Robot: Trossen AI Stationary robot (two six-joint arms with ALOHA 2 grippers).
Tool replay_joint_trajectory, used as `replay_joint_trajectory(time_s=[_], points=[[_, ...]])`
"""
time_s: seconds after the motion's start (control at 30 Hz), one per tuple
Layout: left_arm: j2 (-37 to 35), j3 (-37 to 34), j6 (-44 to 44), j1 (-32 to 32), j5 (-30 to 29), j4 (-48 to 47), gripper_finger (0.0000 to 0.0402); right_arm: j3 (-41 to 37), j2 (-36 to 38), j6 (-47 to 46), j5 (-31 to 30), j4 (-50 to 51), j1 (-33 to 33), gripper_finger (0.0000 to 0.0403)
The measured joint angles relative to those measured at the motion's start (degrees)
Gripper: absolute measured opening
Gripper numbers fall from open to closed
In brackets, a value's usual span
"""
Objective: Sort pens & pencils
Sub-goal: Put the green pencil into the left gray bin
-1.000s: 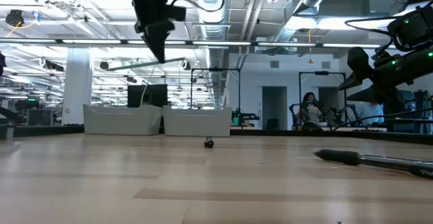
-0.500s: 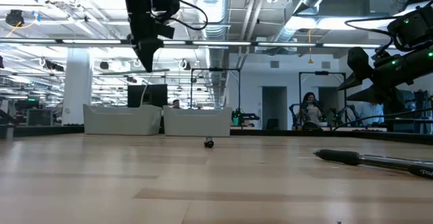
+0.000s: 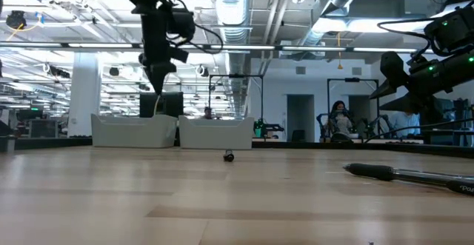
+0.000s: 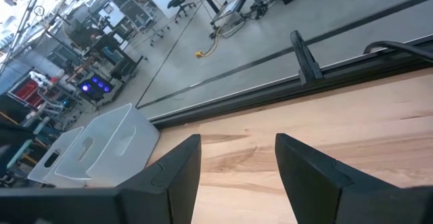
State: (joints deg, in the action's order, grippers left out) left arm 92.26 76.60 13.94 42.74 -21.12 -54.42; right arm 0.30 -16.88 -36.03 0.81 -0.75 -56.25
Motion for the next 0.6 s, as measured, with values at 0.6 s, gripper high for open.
replay_joint_trajectory(time_s=[0.6], points=[[10.74, 0.0, 4.85, 0.77, -0.66, 0.16, 0.0008, -0.02, -0.04, 0.0, 0.01, 0.0, 0.0, 0.0212]])
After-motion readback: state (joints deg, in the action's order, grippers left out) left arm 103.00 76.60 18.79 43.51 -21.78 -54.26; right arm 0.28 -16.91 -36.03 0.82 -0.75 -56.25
